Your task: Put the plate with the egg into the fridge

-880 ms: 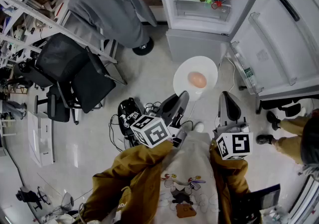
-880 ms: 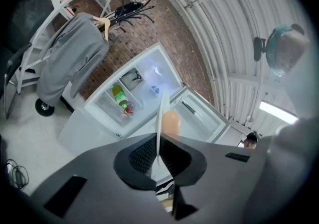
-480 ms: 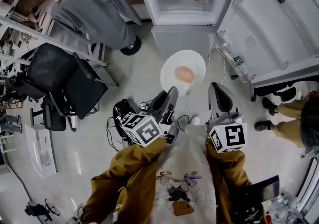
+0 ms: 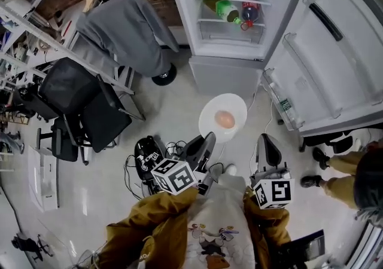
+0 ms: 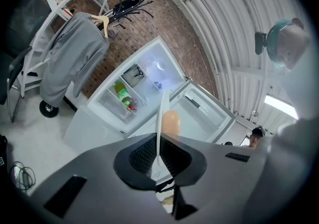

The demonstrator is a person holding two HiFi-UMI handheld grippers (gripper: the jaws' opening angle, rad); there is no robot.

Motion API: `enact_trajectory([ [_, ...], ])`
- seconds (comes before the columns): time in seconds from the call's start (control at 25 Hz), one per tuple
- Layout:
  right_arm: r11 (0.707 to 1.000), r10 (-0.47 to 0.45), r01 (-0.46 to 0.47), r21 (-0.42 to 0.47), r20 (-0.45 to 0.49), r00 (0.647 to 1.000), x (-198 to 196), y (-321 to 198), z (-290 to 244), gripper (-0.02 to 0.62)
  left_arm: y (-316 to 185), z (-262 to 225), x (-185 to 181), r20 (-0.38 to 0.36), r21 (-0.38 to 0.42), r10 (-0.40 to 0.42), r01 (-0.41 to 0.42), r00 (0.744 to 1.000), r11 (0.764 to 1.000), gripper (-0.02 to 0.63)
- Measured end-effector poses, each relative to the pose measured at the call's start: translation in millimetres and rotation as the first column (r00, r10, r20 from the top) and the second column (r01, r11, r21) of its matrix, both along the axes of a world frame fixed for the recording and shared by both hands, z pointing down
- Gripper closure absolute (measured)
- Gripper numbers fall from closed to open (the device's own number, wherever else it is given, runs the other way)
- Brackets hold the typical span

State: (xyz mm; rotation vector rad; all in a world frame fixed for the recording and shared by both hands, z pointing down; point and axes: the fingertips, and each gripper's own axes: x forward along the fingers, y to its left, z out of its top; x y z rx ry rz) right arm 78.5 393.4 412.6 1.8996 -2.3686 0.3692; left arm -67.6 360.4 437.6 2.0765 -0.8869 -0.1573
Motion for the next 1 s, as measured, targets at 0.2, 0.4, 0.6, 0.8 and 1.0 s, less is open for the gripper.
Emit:
enact_trajectory([
  [0.2,0.999,-0.034,0.034,0.0,-0.03,0.999,24.3,2.9,7.4,0.592,9.9,8.3,-1.0,0.017,-0.015,-0.059,0.059,0.998,0.998,0.591],
  [0.4,0.998,-0.064,0.064,-0.013,-0.042,0.997,28.5,-14.3,14.7,0.592,-2.7,20.8,-5.1,0.025,-0.048,-0.119,0.12,0.993,0.992,0.591],
  [0.6,0.997,-0.074,0.074,0.001,-0.058,0.996,20.8,-56.8,11.8,0.592,-57.4,17.2,-4.4,0.014,-0.025,-0.119,0.12,0.993,0.992,0.591],
  [0.8,0.999,-0.033,0.033,0.001,-0.055,0.998,16.7,-125.7,11.0,0.592,-135.0,13.6,0.9,-0.014,-0.017,-0.061,0.061,0.998,0.998,0.589],
  [1.0,1.0,-0.01,0.009,-0.01,-0.019,1.0,3.5,-197.2,13.5,0.592,-215.5,5.1,1.8,-0.026,0.014,0.001,0.0,1.0,1.0,0.591],
])
